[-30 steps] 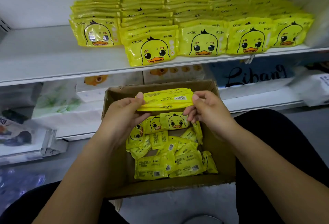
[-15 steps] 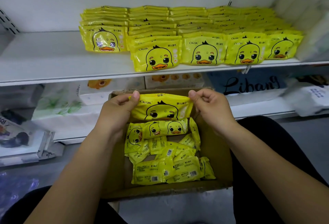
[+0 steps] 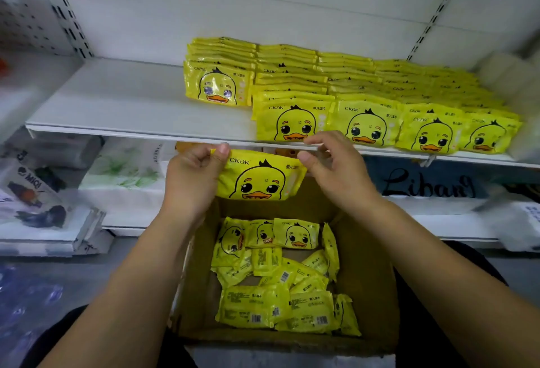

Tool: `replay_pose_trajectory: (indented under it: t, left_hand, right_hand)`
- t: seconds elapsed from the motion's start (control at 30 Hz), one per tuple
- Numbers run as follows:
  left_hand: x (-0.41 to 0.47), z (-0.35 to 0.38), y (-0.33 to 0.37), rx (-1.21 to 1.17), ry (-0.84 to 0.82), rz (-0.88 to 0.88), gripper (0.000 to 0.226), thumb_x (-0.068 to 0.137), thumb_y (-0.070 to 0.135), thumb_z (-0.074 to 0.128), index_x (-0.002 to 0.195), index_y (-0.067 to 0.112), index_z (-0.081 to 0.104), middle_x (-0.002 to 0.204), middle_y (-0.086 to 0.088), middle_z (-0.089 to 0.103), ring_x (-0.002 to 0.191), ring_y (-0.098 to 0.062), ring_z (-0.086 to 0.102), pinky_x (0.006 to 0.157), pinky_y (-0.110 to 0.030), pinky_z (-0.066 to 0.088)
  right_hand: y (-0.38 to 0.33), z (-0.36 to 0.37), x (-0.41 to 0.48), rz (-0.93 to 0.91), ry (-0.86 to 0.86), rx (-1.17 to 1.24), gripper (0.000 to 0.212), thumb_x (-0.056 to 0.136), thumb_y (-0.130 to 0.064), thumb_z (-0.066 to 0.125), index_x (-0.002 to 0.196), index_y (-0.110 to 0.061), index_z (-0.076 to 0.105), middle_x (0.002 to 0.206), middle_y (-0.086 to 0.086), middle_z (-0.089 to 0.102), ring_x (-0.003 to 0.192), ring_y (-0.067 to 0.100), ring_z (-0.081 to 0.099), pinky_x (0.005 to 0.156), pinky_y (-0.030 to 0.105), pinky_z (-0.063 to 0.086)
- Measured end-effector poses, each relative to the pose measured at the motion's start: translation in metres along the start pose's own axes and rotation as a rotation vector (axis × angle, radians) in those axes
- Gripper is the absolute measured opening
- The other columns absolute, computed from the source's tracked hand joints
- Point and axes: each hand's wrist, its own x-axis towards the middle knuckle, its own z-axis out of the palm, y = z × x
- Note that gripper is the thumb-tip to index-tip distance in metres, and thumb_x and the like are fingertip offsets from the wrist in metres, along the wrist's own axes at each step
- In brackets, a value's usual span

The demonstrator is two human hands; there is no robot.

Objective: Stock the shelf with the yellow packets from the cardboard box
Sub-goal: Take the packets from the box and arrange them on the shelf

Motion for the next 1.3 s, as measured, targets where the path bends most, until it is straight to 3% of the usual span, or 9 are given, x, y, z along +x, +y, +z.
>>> replay_pose_trajectory:
  t: [0.13,0.23,0.33,0.4,0.5,0.6,0.77,1.07,1.3]
  left_hand:
    - [0.011,-0.011,0.008,-0.030,0.034,0.034,0.026,0.094,0.037,0.072,0.076,0.018,0.073,0.077,-0.007,0.071,0.072,-0.019,0.063,0.073,-0.036,0.051]
    - [0.020,-0.021,0.017,-0.067,0.077,0.068,0.021,0.100,0.025,0.065,0.081,0.017,0.070,0.068,0.007,0.069,0.062,-0.006,0.061,0.060,-0.020,0.051]
    - [0.033,-0.039,0.019,-0.019,0.129,0.113,0.020,0.103,0.028,0.060,0.089,0.020,0.071,0.079,0.005,0.070,0.071,-0.006,0.063,0.067,-0.020,0.052]
    - [0.045,-0.054,0.016,0.104,0.164,0.116,0.017,0.104,0.033,0.059,0.107,0.021,0.070,0.103,0.005,0.073,0.095,-0.007,0.065,0.088,-0.026,0.054]
    - [0.061,-0.073,0.004,0.547,0.179,0.107,0.048,0.100,0.043,0.061,0.140,0.017,0.058,0.140,-0.004,0.060,0.135,-0.021,0.048,0.108,-0.033,0.038]
    - [0.067,-0.075,-0.008,0.856,0.102,0.076,0.063,0.099,0.049,0.058,0.151,0.015,0.047,0.156,-0.010,0.045,0.150,-0.030,0.029,0.120,-0.044,0.027]
    - [0.078,-0.066,-0.014,1.016,-0.021,-0.017,0.065,0.100,0.055,0.052,0.155,0.022,0.040,0.164,-0.006,0.031,0.153,-0.028,0.020,0.122,-0.047,0.024]
    - [0.093,-0.047,-0.022,1.051,-0.119,-0.091,0.064,0.102,0.056,0.046,0.158,0.028,0.032,0.171,-0.002,0.011,0.158,-0.023,0.001,0.125,-0.055,0.014]
    - [0.091,-0.047,-0.027,1.053,-0.096,-0.060,0.059,0.102,0.054,0.047,0.154,0.025,0.041,0.169,-0.003,0.015,0.157,-0.023,0.005,0.124,-0.053,0.019]
  right_hand:
    - [-0.038,0.013,0.028,-0.160,-0.340,-0.249,0.073,0.080,-0.057,0.073,0.144,-0.031,0.048,0.133,-0.008,0.053,0.131,0.015,0.039,0.107,0.037,0.034]
    - [-0.060,0.030,0.052,-0.279,-0.376,-0.362,0.059,0.086,-0.053,0.069,0.139,-0.033,0.051,0.126,-0.001,0.056,0.121,0.024,0.047,0.105,0.038,0.035]
    - [-0.077,0.048,0.077,-0.329,-0.398,-0.265,0.040,0.088,-0.040,0.073,0.122,-0.025,0.060,0.113,-0.003,0.062,0.105,0.019,0.056,0.089,0.034,0.045]
    - [-0.085,0.060,0.098,-0.310,-0.382,-0.206,0.036,0.088,-0.034,0.075,0.119,-0.021,0.061,0.114,-0.005,0.063,0.101,0.017,0.058,0.086,0.034,0.048]
    - [-0.089,0.078,0.137,-0.257,-0.271,-0.148,0.037,0.087,-0.031,0.076,0.118,-0.016,0.062,0.109,-0.002,0.065,0.094,0.019,0.060,0.077,0.031,0.047]
    - [-0.091,0.092,0.178,-0.234,-0.176,-0.179,0.041,0.086,-0.028,0.078,0.120,-0.013,0.064,0.114,0.004,0.068,0.098,0.016,0.058,0.077,0.023,0.038]
    - [-0.086,0.115,0.228,-0.193,-0.197,-0.282,0.040,0.084,-0.030,0.079,0.117,-0.015,0.064,0.115,0.005,0.068,0.101,0.027,0.065,0.085,0.037,0.052]
    - [-0.062,0.129,0.266,-0.306,-0.188,-0.746,0.053,0.088,-0.048,0.069,0.131,-0.020,0.057,0.133,0.010,0.053,0.126,0.034,0.046,0.098,0.040,0.041]
    - [-0.053,0.130,0.257,-0.286,-0.168,-0.616,0.061,0.081,-0.045,0.077,0.128,-0.016,0.053,0.133,0.006,0.048,0.129,0.027,0.044,0.096,0.041,0.040]
